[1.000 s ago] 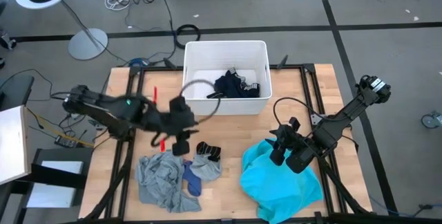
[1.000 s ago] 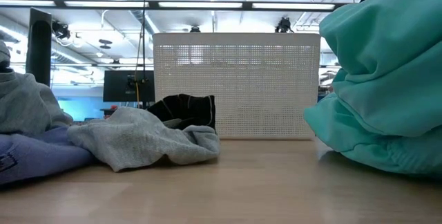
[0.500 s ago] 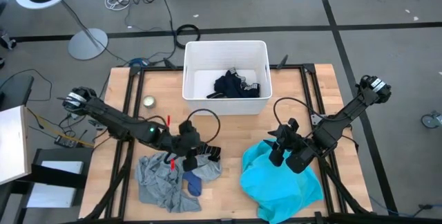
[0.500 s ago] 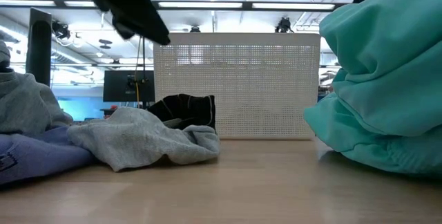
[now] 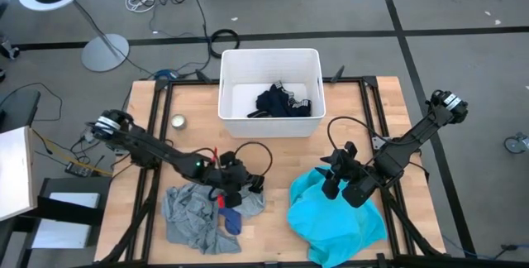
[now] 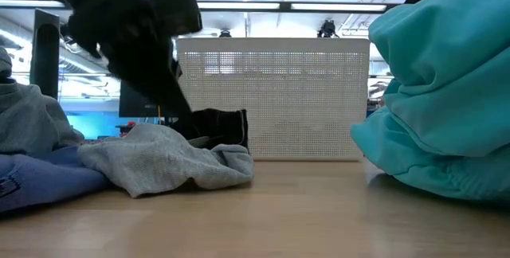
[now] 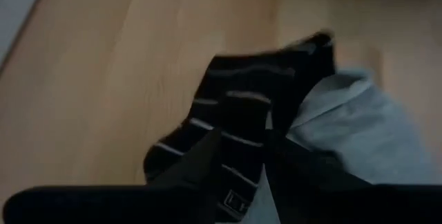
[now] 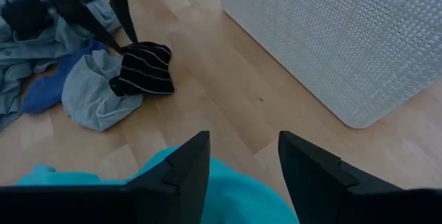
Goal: Sort clothes
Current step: Put the black sock into the white laundry bin
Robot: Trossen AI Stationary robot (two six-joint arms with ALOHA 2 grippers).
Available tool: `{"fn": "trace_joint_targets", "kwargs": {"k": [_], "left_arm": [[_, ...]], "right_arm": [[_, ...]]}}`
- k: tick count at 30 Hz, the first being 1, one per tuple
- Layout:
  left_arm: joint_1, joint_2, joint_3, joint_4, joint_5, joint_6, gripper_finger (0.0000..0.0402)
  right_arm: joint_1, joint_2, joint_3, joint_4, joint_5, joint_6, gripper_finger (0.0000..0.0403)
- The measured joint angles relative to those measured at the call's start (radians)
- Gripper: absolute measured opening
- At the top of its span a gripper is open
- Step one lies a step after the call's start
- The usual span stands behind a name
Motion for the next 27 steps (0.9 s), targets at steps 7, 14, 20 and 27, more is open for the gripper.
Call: {"fn": "trace_joint_targets", "kwargs": {"k": [7, 14, 20, 27], "left_arm": [[0.041, 0.081, 0.0, -0.006, 0.012, -0.025, 0.0074], [0.077, 0.065, 0.032, -0.063, 0.01, -0.028, 0.0003], [0.082, -0.002, 0.193, -0.278, -0.047, 0.053, 0.0001], [0.112, -0.032, 0.477, -0.521, -0.098, 0.185, 0.0001]], "right_arm": [[0.0, 0.0, 0.0, 0.002, 0.0, 0.0, 0.0173], [0.0, 0.0, 0.0, 0.006, 0.0, 0.0, 0.0173], [0.0, 0.0, 0.0, 0.007, 0.0, 0.0, 0.0173], [0.0, 0.0, -0.05, 0.07, 0.005, -0.062, 0.0173]]}}
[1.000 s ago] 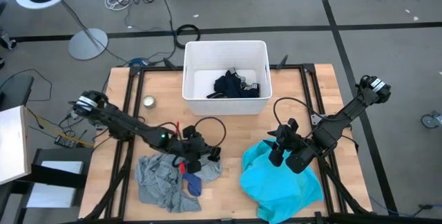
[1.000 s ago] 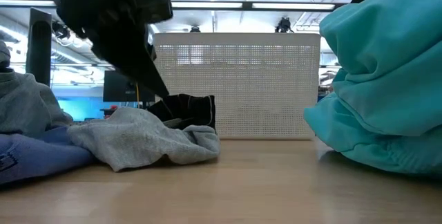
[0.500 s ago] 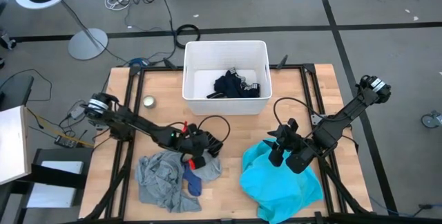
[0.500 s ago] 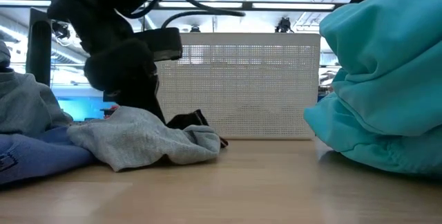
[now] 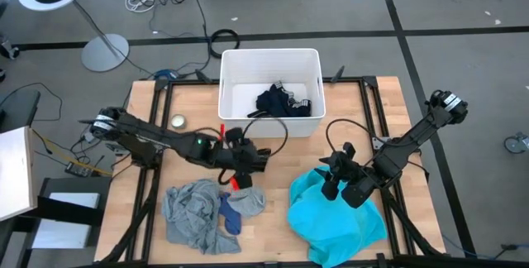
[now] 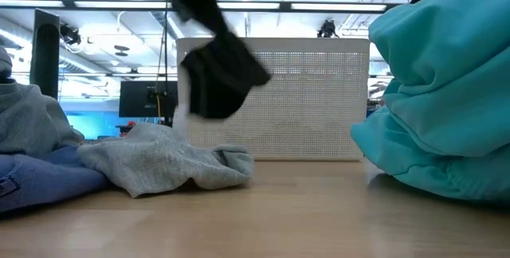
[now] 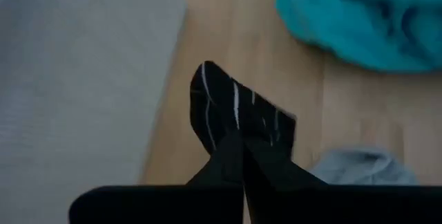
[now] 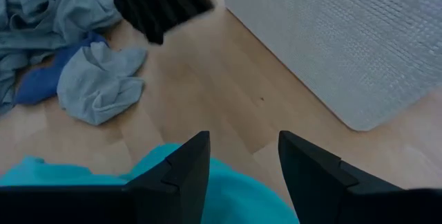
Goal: Sort clothes
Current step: Put the black sock into the white laundry bin
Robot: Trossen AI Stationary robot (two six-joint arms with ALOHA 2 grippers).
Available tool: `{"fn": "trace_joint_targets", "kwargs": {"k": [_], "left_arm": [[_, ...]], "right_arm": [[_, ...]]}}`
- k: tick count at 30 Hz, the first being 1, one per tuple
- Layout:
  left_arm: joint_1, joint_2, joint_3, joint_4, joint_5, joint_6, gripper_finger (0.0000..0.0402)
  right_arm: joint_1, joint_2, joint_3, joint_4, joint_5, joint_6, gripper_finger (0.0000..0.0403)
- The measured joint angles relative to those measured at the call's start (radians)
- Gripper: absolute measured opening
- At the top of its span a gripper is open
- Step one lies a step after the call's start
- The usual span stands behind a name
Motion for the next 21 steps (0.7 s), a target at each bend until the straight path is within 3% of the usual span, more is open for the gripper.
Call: {"fn": "trace_joint_targets", "kwargs": {"k": [6, 11, 21], "left_arm": [[0.07, -0.002, 0.246, -0.087, -0.001, 0.164, 0.0], [0.162, -0.002, 0.389, -0.094, -0.015, 0.295, 0.0], [0.475, -0.002, 0.44, -0.101, 0.021, 0.359, 0.0]], "right_arm": [[-0.027, 0.0, -0.056, 0.123, 0.002, -0.091, 0.0173], [-0.076, 0.0, -0.076, 0.255, -0.061, -0.203, 0.0173], [-0.118, 0.0, -0.076, 0.418, -0.134, -0.352, 0.0173]]}}
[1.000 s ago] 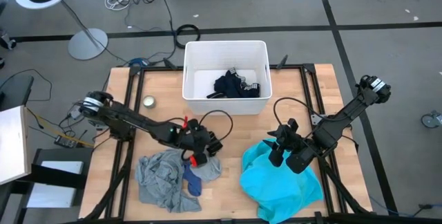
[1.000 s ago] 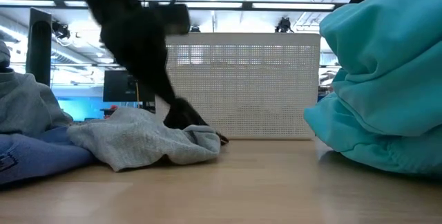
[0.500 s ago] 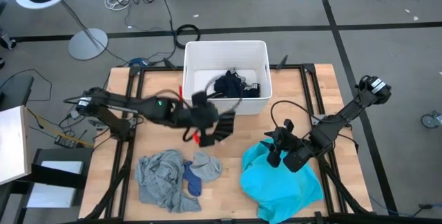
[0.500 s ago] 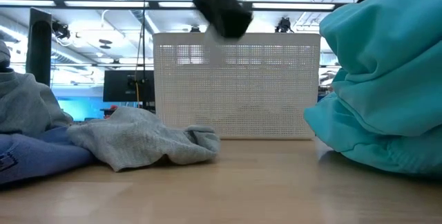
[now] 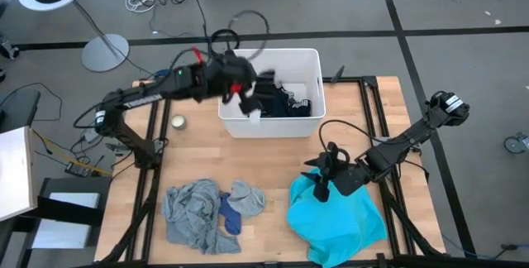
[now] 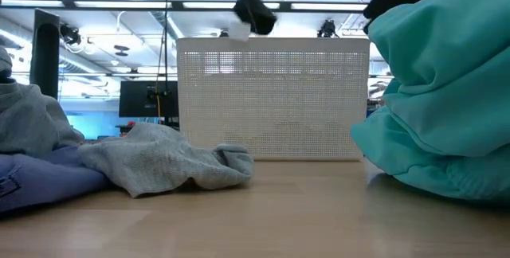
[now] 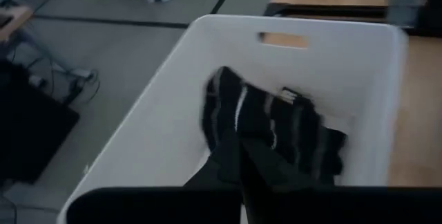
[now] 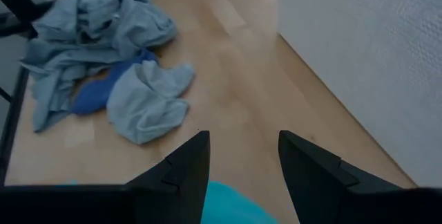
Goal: Sort clothes
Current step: Put the black sock into the white laundry bin, then put the blue short into the white laundry bin
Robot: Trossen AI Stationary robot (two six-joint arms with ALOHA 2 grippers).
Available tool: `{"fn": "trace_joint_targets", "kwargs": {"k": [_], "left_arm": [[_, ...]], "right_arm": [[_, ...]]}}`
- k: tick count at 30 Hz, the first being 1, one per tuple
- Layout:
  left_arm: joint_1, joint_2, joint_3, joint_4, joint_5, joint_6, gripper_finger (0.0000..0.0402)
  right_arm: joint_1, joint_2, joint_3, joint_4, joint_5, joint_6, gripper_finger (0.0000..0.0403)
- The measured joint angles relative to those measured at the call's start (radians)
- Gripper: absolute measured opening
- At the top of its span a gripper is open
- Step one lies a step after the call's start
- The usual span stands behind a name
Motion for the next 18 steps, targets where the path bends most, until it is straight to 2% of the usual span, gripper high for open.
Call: {"fn": "trace_joint_targets", "kwargs": {"k": [6, 14, 16, 18], "left_arm": [[0.098, 0.0, 0.0, 0.0, 0.092, -0.003, 0.0017], [0.096, 0.0, 0.0, -0.06, 0.114, -0.004, 0.0092], [0.09, 0.0, 0.0, -0.085, 0.112, -0.005, 0.0112], [0.08, 0.0, 0.0, -0.106, 0.112, -0.027, 0.0125]], "right_arm": [[-0.001, 0.008, 0.0, 0.033, -0.005, -0.057, 0.0173], [-0.003, 0.01, 0.0, 0.024, -0.051, -0.058, 0.0173], [-0.003, 0.01, 0.0, 0.024, -0.082, -0.059, 0.0173], [-0.005, 0.009, 0.0, 0.024, -0.158, -0.071, 0.0173]]}}
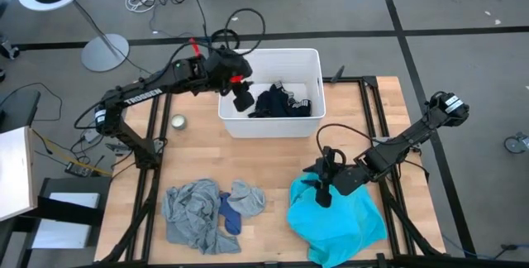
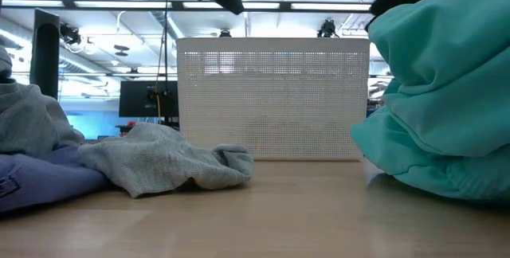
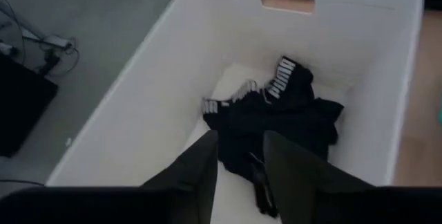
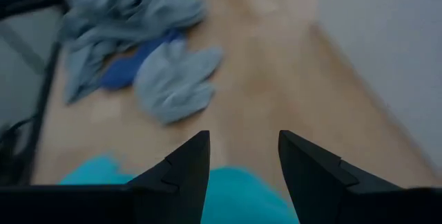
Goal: Sort clothes
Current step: Put the blue short into the white laundry bin
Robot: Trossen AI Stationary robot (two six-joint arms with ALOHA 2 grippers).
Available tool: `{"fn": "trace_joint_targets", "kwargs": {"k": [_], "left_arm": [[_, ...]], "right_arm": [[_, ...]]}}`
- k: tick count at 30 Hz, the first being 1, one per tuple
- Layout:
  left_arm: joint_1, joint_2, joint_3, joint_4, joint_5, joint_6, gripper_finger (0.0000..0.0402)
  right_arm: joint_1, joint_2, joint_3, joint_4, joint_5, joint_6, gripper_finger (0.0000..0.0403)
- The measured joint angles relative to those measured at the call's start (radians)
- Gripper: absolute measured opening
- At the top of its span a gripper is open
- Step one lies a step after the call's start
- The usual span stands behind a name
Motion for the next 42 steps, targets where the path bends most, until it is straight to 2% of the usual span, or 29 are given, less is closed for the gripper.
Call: {"fn": "trace_joint_targets", "kwargs": {"k": [5, 8, 14, 19, 22, 25, 31, 34, 37, 38, 42], "left_arm": [[-0.048, 0.0, 0.0, -0.089, -0.001, -0.034, 0.0137], [-0.098, -0.002, 0.0, -0.143, 0.0, -0.044, 0.0137], [-0.213, -0.002, 0.0, -0.227, 0.043, -0.108, 0.0137], [-0.343, -0.012, -0.05, -0.16, 0.086, -0.105, 0.0137], [-0.419, -0.04, -0.119, -0.084, 0.07, -0.121, 0.0137], [-0.484, -0.089, -0.217, -0.018, 0.008, -0.168, 0.0137], [-0.606, -0.228, -0.451, 0.137, -0.065, -0.334, 0.0137], [-0.668, -0.286, -0.55, 0.188, -0.106, -0.425, 0.0137], [-0.734, -0.332, -0.635, 0.231, -0.188, -0.501, 0.0137], [-0.758, -0.344, -0.661, 0.258, -0.226, -0.515, 0.0137], [-0.856, -0.384, -0.781, 0.372, -0.376, -0.534, 0.0137]], "right_arm": [[0.003, -0.003, 0.022, -0.023, -0.217, -0.005, 0.0173], [0.016, -0.003, 0.059, -0.053, -0.279, 0.027, 0.0173], [0.066, -0.002, 0.1, -0.116, -0.29, 0.072, 0.017], [0.097, 0.043, 0.1, -0.206, -0.289, 0.152, 0.0169], [0.107, 0.111, 0.1, -0.216, -0.291, 0.157, 0.0169], [0.108, 0.187, 0.1, -0.208, -0.309, 0.139, 0.0169], [0.09, 0.369, 0.1, -0.197, -0.316, 0.108, 0.0166], [0.063, 0.44, 0.104, -0.162, -0.33, 0.102, 0.0129], [0.033, 0.456, 0.105, -0.134, -0.365, 0.089, 0.004], [0.025, 0.445, 0.105, -0.133, -0.375, 0.08, 0.0024], [0.002, 0.362, 0.118, -0.209, -0.387, 0.075, 0.0018]]}}
